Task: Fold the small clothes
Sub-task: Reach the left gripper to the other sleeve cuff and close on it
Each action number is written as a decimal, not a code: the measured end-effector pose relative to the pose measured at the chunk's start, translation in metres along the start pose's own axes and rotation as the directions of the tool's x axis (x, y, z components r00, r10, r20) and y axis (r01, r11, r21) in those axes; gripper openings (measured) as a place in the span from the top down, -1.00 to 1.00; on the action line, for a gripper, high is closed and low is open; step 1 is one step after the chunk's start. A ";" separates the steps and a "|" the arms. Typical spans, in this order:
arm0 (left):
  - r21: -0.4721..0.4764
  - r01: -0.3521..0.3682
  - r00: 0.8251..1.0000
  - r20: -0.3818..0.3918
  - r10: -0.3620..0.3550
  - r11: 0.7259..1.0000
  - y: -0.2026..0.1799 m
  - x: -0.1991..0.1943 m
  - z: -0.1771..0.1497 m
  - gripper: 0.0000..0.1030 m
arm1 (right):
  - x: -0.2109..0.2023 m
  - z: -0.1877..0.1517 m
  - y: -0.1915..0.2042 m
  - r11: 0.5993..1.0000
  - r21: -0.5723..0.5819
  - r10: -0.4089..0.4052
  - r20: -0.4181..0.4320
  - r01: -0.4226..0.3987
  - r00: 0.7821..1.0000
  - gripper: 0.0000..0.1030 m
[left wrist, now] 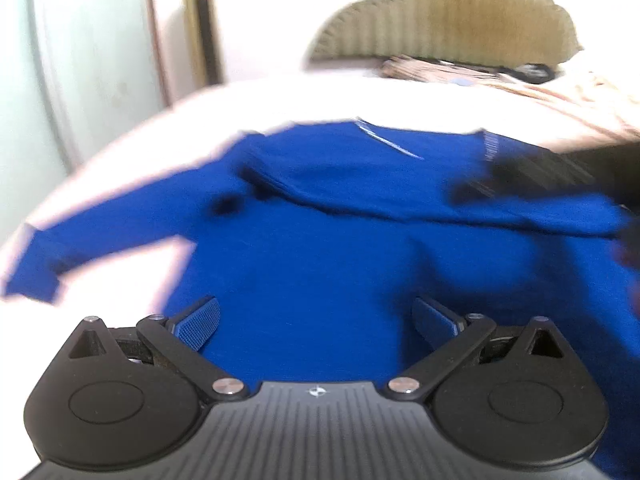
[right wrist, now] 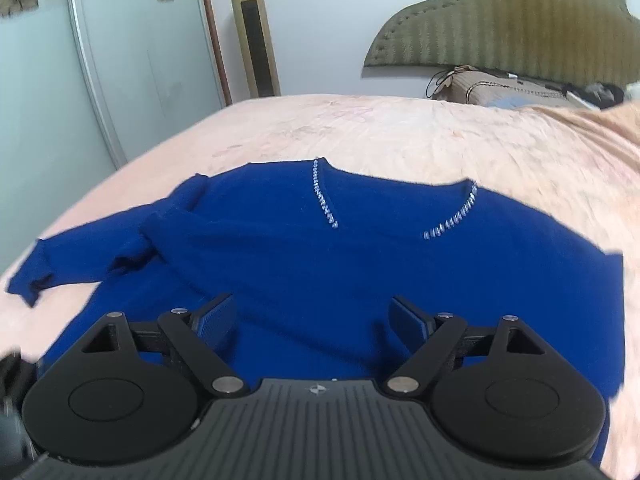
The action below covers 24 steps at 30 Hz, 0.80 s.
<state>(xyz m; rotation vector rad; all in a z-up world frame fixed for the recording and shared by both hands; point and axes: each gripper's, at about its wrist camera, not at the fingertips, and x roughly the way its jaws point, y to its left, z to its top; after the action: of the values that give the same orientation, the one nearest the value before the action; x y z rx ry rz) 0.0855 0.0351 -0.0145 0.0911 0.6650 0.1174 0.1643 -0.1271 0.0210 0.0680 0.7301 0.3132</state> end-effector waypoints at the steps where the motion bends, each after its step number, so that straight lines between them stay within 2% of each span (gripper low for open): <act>1: 0.015 -0.060 0.998 0.018 0.060 0.998 0.009 0.001 0.000 -1.00 | -0.002 -0.006 -0.002 1.000 0.010 0.005 -0.002 -0.005 1.000 -0.76; 3: 0.025 -0.163 0.986 0.039 0.162 0.986 0.031 0.006 0.007 -1.00 | -0.007 -0.016 -0.005 0.999 0.033 0.014 -0.009 -0.013 1.000 -0.77; 5: 0.010 -0.254 0.967 0.030 0.254 0.967 0.061 0.016 0.018 -1.00 | -0.008 -0.025 -0.006 0.998 0.058 0.026 -0.012 -0.025 1.000 -0.77; 8: -0.026 -0.395 0.919 -0.008 0.395 0.918 0.108 0.035 0.034 -1.00 | -0.010 -0.033 -0.006 0.996 0.079 0.040 -0.003 -0.039 0.999 -0.78; 11: -0.004 -0.524 0.849 -0.079 0.522 0.852 0.147 0.065 0.042 -1.00 | -0.010 -0.037 -0.005 0.995 0.085 0.059 0.006 -0.059 0.998 -0.83; 13: 0.052 -0.574 0.808 -0.121 0.576 0.817 0.162 0.085 0.038 -1.00 | -0.010 -0.040 -0.004 0.995 0.080 0.063 0.011 -0.064 0.998 -0.86; 14: 0.081 -0.581 0.798 -0.139 0.586 0.810 0.166 0.092 0.036 -1.00 | -0.010 -0.041 -0.004 0.995 0.078 0.063 0.011 -0.064 0.998 -0.87; 16: 0.110 -0.585 0.794 -0.125 0.595 0.804 0.173 0.094 0.029 -1.00 | -0.009 -0.043 -0.002 0.995 0.074 0.062 0.013 -0.062 0.998 -0.88; 18: 0.113 -0.618 0.770 -0.112 0.629 0.778 0.181 0.089 0.025 -1.00 | -0.009 -0.044 -0.002 0.996 0.069 0.061 0.015 -0.062 0.998 -0.89; 21: 0.082 -0.710 0.690 -0.120 0.714 0.700 0.210 0.081 0.019 -1.00 | -0.009 -0.045 0.000 0.996 0.058 0.064 0.017 -0.065 0.998 -0.92; 24: -0.046 -0.765 0.637 -0.199 0.744 0.642 0.254 0.062 0.017 -1.00 | -0.008 -0.046 0.002 0.997 0.045 0.062 0.019 -0.063 0.998 -0.95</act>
<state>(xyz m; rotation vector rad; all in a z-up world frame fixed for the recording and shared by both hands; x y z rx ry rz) 0.1241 0.2939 -0.0080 0.2408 0.7465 1.0076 0.1275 -0.1302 -0.0076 0.1365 0.7190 0.3554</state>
